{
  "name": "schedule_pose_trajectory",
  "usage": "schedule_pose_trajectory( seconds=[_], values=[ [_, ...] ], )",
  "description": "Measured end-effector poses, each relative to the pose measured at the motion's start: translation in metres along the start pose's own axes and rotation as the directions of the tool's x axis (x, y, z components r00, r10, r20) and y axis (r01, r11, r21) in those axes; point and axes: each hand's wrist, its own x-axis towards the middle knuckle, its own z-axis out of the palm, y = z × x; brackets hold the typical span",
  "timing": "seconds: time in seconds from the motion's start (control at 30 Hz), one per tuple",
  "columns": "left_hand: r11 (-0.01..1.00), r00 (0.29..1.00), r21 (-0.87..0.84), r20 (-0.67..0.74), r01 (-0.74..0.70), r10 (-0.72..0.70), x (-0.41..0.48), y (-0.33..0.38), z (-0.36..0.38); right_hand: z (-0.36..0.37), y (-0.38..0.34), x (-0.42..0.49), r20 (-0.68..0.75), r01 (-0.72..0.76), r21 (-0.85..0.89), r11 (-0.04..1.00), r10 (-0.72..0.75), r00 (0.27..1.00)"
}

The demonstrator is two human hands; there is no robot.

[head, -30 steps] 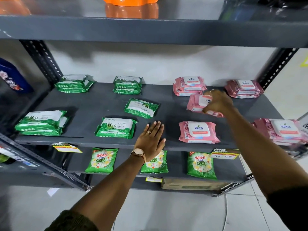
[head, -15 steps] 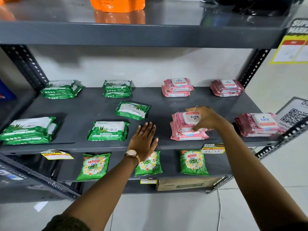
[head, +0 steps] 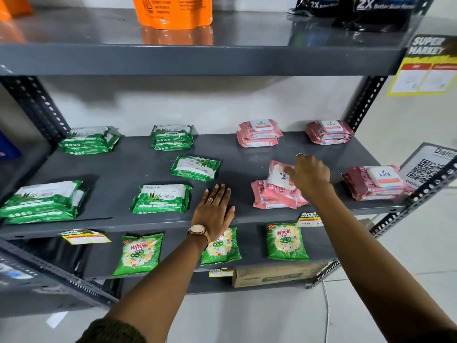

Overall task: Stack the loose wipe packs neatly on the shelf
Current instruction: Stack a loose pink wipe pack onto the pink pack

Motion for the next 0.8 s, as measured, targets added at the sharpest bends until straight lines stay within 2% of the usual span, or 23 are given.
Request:
schedule_pose_trajectory(
  seconds=[0.07,0.13,0.17,0.23,0.33,0.43,0.53,0.8],
  values=[
    [1.0,1.0,-0.004,-0.005,-0.003,0.003,0.0,0.0,-0.001,0.001,0.008,0.003,0.002,0.221,-0.026,0.975,-0.221,0.975],
    [1.0,1.0,-0.008,-0.012,-0.005,0.005,0.0,0.0,-0.001,0.005,0.016,0.005,0.112,0.499,-0.08,0.863,-0.49,0.865],
    [1.0,1.0,-0.01,-0.016,-0.007,0.007,0.0,0.0,-0.001,0.008,0.02,0.005,0.149,0.581,-0.112,0.806,-0.565,0.812],
    [1.0,1.0,-0.014,-0.022,-0.007,0.007,0.0,0.0,0.0,0.013,0.025,0.008,0.198,0.648,-0.135,0.75,-0.62,0.759],
    [1.0,1.0,-0.024,-0.028,-0.003,0.003,0.0,0.0,0.0,0.017,0.027,0.012,0.244,0.627,-0.103,0.773,-0.591,0.769],
    [1.0,1.0,-0.03,-0.029,0.0,-0.001,0.0,0.0,0.0,0.014,0.025,0.014,0.287,0.492,0.035,0.87,-0.48,0.829],
    [0.999,0.999,-0.034,-0.032,-0.001,0.0,-0.001,0.0,0.0,0.012,0.019,0.01,0.276,0.39,0.131,0.912,-0.411,0.869],
    [1.0,1.0,-0.023,-0.027,-0.006,0.005,0.0,-0.001,0.001,0.015,0.013,-0.003,0.227,0.383,0.147,0.912,-0.408,0.884]
  ],
)
